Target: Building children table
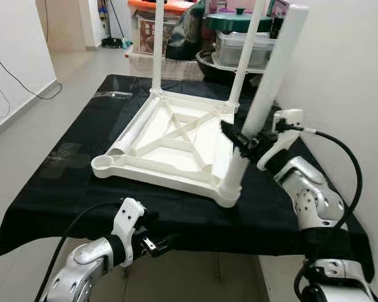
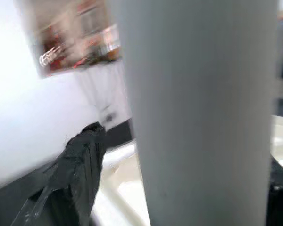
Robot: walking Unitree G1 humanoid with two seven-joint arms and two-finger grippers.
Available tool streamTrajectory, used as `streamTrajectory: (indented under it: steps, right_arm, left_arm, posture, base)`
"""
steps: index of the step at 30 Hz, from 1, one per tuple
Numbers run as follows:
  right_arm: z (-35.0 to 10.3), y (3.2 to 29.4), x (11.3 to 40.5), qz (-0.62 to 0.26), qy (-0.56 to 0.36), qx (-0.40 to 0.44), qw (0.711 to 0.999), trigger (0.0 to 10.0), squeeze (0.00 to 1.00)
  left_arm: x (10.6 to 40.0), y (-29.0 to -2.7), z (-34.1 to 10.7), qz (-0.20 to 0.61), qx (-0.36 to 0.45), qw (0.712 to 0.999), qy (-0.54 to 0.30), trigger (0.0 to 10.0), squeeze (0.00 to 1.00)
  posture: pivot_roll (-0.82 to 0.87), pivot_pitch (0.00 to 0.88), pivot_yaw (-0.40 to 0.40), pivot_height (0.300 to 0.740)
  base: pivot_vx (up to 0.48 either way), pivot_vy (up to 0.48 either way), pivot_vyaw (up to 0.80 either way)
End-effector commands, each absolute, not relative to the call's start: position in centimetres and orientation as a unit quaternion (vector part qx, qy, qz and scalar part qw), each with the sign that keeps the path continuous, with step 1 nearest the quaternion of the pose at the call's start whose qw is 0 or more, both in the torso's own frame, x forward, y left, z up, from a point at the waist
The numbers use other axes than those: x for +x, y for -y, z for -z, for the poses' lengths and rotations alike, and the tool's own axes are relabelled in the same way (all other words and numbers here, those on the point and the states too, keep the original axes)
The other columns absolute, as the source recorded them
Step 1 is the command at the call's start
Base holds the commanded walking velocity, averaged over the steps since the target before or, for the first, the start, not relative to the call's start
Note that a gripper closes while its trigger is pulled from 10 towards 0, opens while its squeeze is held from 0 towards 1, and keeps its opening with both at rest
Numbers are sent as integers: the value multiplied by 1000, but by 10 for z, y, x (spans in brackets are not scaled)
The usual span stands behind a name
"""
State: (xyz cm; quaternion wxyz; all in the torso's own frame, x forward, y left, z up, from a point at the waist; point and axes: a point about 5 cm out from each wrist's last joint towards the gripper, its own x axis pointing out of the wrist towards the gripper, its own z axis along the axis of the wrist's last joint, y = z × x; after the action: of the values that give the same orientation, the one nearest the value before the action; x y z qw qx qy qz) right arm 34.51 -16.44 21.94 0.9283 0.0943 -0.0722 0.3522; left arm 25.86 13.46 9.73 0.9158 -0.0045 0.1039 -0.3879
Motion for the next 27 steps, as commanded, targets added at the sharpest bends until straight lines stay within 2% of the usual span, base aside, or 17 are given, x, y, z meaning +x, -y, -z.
streamTrajectory:
  steps: [1,2,3,5,8,10,12,14,15,16,17,20,21,24,25,27]
  right_arm:
    - [-199,140,337,-438,33,72,895,1647,0]
    - [-199,140,337,-438,33,72,895,1647,0]
    - [-192,138,338,-436,21,65,897,0,0]
    - [-183,140,346,-403,5,54,914,0,0]
    - [-183,140,346,-403,5,54,914,0,0]
    - [-173,148,358,-327,-30,47,943,0,0]
    - [-173,148,358,-327,-30,47,943,0,0]
    - [-153,179,370,-90,-79,74,990,0,0]
    - [-144,196,366,39,-98,85,991,0,0]
    - [-137,206,358,124,-102,95,982,0,0]
    - [-135,210,352,166,-101,100,976,0,0]
    - [-133,206,344,182,-98,103,973,0,0]
    - [-133,195,340,169,-98,105,975,3373,0]
    - [-132,187,337,160,-96,107,977,3373,0]
    - [-134,173,335,131,-96,106,981,10000,0]
    - [-140,155,335,88,-81,106,987,10000,0]
  left_arm:
    - [261,-135,-97,385,0,917,-106,10000,0]
    - [261,-135,-97,385,0,917,-106,10000,0]
    - [261,-135,-97,386,1,917,-104,10000,0]
    - [261,-136,-97,384,4,917,-106,10000,0]
    - [261,-136,-97,384,4,917,-106,10000,0]
    - [261,-138,-97,384,6,917,-106,10000,0]
    - [261,-138,-97,384,6,917,-106,10000,0]
    - [261,-138,-96,385,8,917,-107,10000,0]
    - [262,-137,-96,386,8,916,-107,10000,0]
    - [262,-136,-96,387,7,916,-106,10000,0]
    - [262,-135,-96,387,7,916,-106,10000,0]
    - [261,-135,-96,387,5,916,-105,10000,0]
    - [260,-135,-95,387,5,916,-106,10000,0]
    - [260,-135,-95,387,4,916,-107,10000,0]
    - [260,-135,-94,387,5,916,-109,10000,0]
    - [261,-135,-95,388,6,915,-108,10000,0]
  posture:
    - [92,0,-115,740]
    - [92,0,-115,740]
    - [95,0,-116,740]
    - [95,0,-115,740]
    - [95,0,-115,740]
    - [96,0,-110,740]
    - [96,0,-110,740]
    - [85,0,-105,740]
    - [89,0,-104,740]
    - [89,0,-104,740]
    - [87,0,-105,740]
    - [86,0,-103,740]
    - [86,0,-103,740]
    - [86,0,-103,740]
    - [80,0,-92,740]
    - [73,0,-90,740]
  base:
    - [0,0,0]
    - [0,0,0]
    - [0,0,0]
    - [0,0,0]
    - [0,0,0]
    - [0,0,0]
    - [0,0,0]
    - [0,0,0]
    - [0,0,0]
    - [0,0,0]
    - [0,0,0]
    - [0,0,0]
    - [0,0,0]
    - [0,0,0]
    - [0,0,0]
    - [0,0,0]
